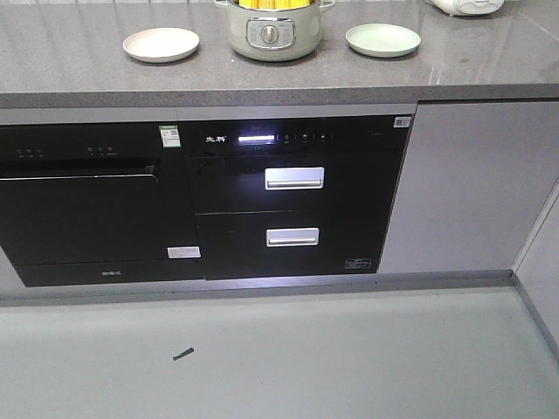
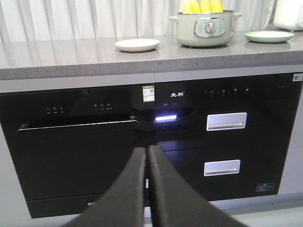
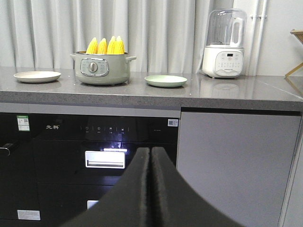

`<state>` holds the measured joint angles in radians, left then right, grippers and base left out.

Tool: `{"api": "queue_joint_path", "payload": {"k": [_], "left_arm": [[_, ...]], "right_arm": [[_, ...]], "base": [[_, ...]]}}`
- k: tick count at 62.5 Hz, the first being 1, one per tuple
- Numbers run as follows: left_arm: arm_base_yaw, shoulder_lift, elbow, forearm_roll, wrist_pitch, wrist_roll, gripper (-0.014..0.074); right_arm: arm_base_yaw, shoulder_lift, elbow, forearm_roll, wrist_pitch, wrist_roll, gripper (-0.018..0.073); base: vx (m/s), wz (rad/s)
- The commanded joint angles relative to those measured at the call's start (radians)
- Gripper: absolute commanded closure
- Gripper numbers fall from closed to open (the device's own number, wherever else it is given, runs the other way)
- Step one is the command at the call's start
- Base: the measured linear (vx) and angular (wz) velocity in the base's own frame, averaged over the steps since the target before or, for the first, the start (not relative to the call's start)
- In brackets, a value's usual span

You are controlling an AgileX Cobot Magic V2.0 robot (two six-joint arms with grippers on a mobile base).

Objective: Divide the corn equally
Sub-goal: 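Drive the base forward toward the counter with the corn pot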

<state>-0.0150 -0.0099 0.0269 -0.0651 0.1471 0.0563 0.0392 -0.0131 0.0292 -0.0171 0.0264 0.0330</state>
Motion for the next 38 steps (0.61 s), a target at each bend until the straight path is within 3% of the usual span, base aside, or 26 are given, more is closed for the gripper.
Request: {"api": "queue_joint_path", "payload": {"k": [1, 38], "left_arm": [[0.0, -0.017, 0.003, -0.002, -0.078, -0.011, 0.0603], [0.0, -0.017, 0.003, -0.002, -0.078, -0.011, 0.0603]], "right_arm": [[-0.006, -0.004, 0.008, -0.011, -0.072, -0.008, 0.0564], [-0.006, -0.004, 0.008, -0.011, -0.072, -0.008, 0.0564]], "base": [[0.09, 0.01], [0.09, 0.02]]}}
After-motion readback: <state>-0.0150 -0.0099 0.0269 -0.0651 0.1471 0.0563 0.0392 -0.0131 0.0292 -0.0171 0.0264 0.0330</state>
